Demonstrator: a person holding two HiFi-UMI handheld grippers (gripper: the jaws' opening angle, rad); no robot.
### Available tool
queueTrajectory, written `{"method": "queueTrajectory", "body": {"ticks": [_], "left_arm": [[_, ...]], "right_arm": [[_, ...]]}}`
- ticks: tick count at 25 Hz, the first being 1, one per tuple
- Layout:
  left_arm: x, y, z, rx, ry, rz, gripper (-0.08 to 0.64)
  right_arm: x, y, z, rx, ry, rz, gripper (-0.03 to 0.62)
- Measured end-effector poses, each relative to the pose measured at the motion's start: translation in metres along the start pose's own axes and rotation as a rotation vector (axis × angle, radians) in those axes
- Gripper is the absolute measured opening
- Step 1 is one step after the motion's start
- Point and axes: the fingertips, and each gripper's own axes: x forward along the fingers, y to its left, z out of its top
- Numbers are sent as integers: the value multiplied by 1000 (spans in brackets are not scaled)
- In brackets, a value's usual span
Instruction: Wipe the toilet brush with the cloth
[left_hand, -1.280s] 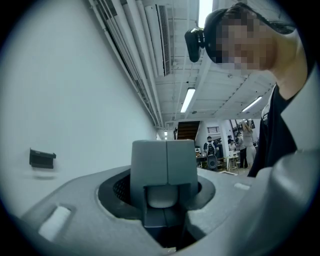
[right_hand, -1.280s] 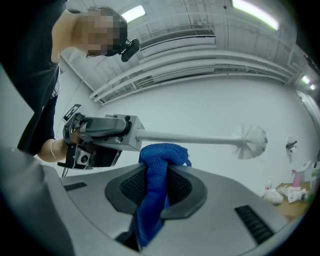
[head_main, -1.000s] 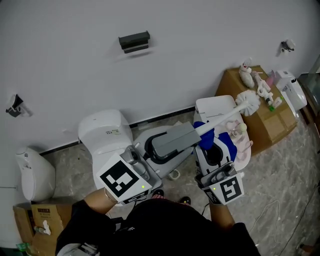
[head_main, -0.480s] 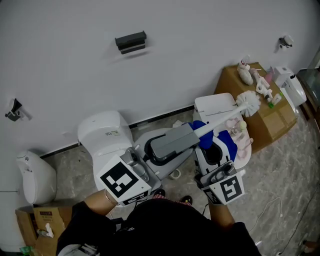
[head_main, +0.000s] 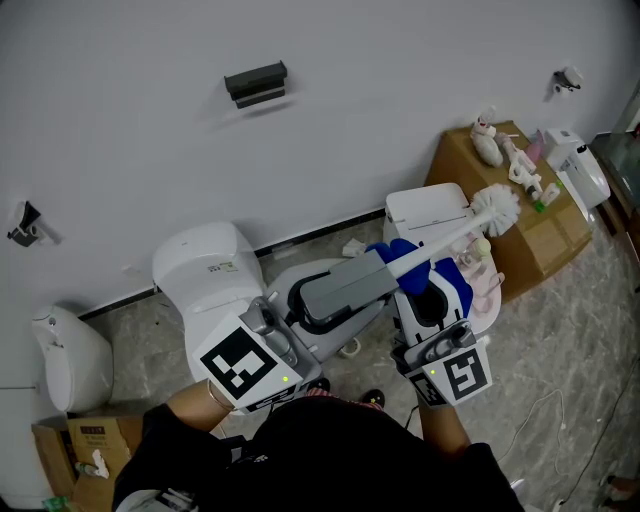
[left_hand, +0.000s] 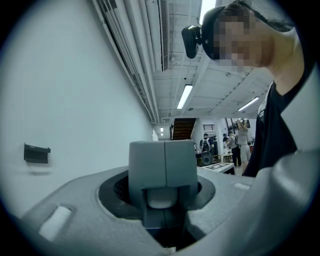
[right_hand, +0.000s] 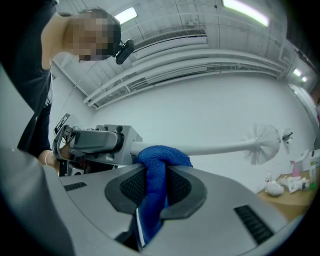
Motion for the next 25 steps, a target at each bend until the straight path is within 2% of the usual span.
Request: {"method": "queueTrajectory", "body": {"ticks": [19,25], "left_arm": [[-1,-4,-1,-17,-1,-19,170],[-4,-4,0,-17,-13,-31,170]], "right_arm": [[-7,-26,8,5,-3,-72,74],[-11,-41,7,-19,13,-120,74]]}}
